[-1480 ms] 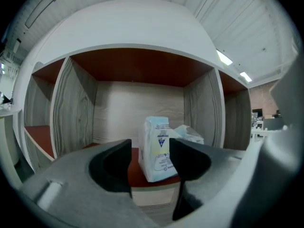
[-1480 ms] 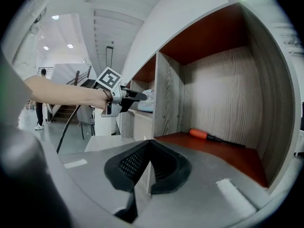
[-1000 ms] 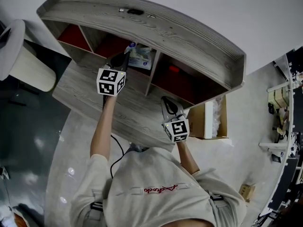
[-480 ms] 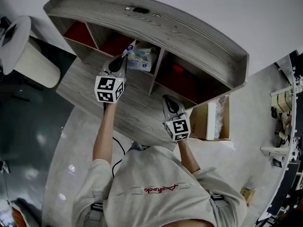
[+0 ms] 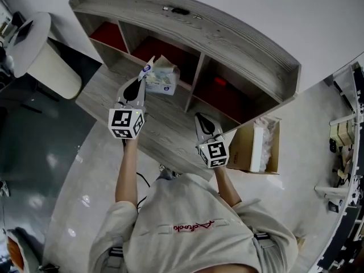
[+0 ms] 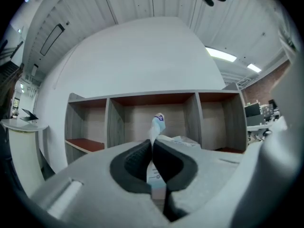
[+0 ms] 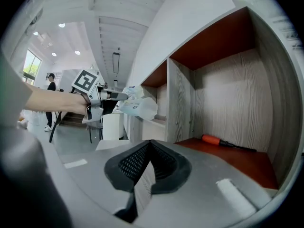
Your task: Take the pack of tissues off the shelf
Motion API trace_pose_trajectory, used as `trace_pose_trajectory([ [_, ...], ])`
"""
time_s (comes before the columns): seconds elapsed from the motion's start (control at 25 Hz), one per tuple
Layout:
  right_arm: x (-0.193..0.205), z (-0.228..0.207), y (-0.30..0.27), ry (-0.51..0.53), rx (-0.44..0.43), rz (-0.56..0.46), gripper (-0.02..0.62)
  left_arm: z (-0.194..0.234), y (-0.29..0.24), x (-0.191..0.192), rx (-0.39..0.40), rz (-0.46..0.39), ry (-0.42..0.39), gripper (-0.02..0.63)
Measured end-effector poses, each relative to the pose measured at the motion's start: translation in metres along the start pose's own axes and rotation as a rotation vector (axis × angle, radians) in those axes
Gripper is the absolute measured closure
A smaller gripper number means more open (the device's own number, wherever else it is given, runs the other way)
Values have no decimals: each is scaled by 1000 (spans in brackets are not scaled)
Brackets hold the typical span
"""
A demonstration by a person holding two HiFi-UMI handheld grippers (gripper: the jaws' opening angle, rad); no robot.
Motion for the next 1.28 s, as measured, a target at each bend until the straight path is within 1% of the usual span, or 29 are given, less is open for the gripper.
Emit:
trace_pose_trajectory([
  [0.32,-5,11,8,17,-37,-30,589,-3,63,13,-67,-15,51,606],
  [0.6,-9,22,20,28,-60,-48,589,-15,115,27,-101,-11,86,606],
  [0.8,-9,25,28,44,-63,-55,589,-25,142,40,-114,9,71,606],
  [0.96,-12,29,31,53,-58,-67,589,-30,157,48,-116,27,84,606],
  [1.28,-10,35,33,46,-77,-68,589,-37,179,75,-133,87,77,606],
])
Point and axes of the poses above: the fingertips, and each gripper's own axes: y backward along the fingers, z to its left, x out of its underside, the point moved 10 cm from there along y, backward along the fingers, and after that the axes turned 12 degrees about -x, right-handed, at the moved point
